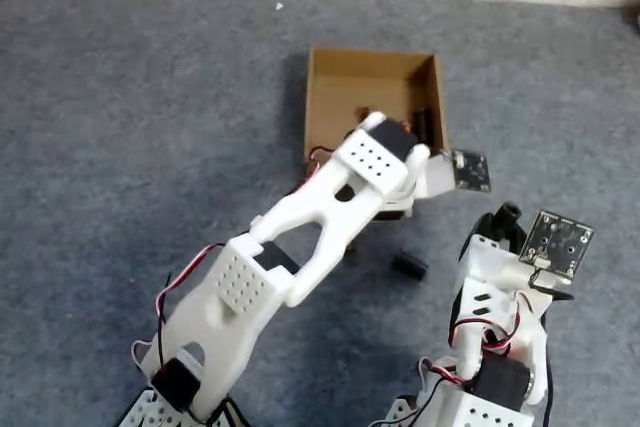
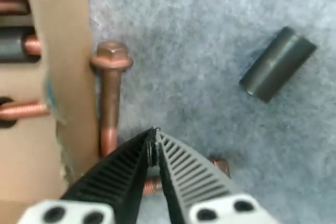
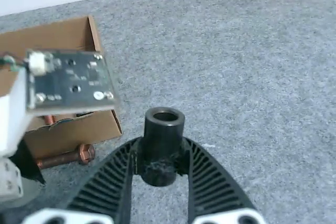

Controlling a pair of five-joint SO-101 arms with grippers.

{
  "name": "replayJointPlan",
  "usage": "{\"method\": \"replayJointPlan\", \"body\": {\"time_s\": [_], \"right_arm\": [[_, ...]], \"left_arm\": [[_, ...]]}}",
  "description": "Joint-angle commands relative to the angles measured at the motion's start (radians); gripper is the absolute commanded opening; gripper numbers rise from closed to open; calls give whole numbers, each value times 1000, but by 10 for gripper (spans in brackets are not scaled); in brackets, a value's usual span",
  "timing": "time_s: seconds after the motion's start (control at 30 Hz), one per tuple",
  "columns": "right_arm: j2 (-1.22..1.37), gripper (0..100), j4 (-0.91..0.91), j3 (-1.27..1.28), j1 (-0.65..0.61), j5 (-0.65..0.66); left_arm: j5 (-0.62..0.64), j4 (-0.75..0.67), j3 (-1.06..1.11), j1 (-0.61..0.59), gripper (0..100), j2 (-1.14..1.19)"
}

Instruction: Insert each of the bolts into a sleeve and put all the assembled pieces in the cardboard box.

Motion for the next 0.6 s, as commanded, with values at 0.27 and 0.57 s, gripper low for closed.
{"method": "replayJointPlan", "body": {"time_s": [0.27,0.57], "right_arm": [[-13,5,-31,-18,10,14],[-13,5,-31,-18,10,14]], "left_arm": [[135,-157,-65,-51,143,4],[100,-273,-67,-68,168,116]]}}
